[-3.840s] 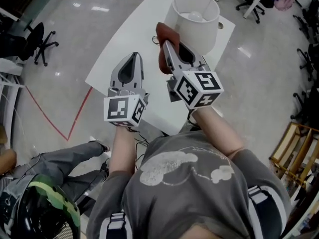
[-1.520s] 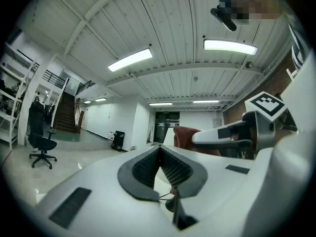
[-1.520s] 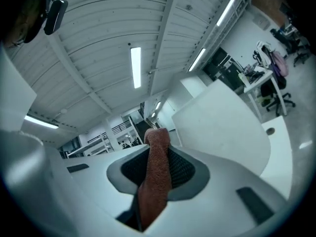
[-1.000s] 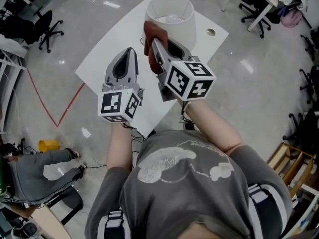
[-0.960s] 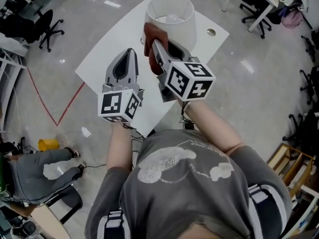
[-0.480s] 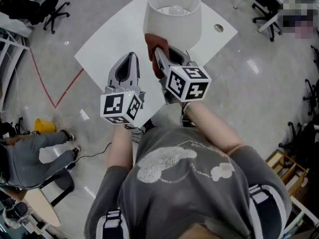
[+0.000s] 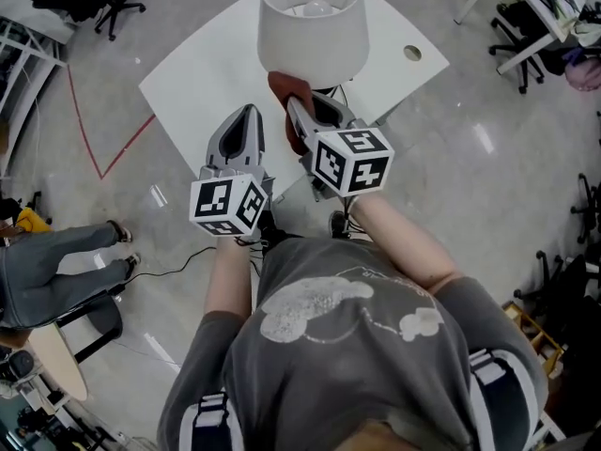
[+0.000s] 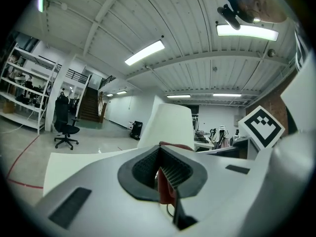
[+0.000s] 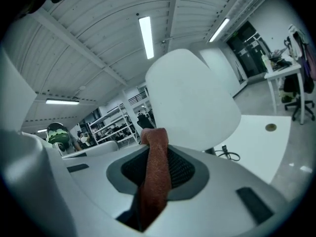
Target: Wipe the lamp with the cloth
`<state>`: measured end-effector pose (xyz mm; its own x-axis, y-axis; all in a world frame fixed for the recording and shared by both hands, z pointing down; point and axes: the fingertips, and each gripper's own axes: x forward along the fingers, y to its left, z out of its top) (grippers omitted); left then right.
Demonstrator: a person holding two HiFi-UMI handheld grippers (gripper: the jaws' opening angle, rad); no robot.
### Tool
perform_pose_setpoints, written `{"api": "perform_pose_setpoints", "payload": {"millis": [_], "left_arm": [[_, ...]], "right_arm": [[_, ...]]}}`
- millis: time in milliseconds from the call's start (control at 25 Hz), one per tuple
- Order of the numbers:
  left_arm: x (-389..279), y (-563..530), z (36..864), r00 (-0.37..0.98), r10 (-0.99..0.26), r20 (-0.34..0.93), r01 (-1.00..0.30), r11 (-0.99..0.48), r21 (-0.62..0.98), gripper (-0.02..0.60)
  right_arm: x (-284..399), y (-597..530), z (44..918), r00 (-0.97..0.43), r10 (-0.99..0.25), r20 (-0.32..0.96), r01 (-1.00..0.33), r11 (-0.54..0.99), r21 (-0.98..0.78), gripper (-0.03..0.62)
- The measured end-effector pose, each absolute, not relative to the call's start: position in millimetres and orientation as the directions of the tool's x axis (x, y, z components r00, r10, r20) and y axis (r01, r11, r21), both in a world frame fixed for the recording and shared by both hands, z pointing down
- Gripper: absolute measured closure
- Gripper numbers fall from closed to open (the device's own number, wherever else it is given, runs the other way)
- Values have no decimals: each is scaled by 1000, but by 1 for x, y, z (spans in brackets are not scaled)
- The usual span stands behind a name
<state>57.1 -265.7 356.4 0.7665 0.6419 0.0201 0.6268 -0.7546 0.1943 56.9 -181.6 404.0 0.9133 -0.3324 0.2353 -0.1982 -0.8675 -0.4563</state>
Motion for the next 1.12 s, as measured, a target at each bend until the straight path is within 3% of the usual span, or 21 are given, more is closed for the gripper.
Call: {"api": "perform_pose_setpoints", "payload": {"millis": [480, 840, 1120], "left_arm": [[32, -236, 275, 780, 614, -125, 625, -773, 107, 574], [54, -242, 255, 758, 636, -145, 650, -755, 85, 574], [67, -232, 287, 719, 690, -85, 695, -712, 102, 574]], "right_arm": [[41, -157, 297, 853, -520, 30, -480, -807, -345, 508], [68, -142, 283, 874, -485, 24, -447, -822, -352, 508], [70, -136, 311, 883, -466, 60, -413, -831, -371, 508]]}}
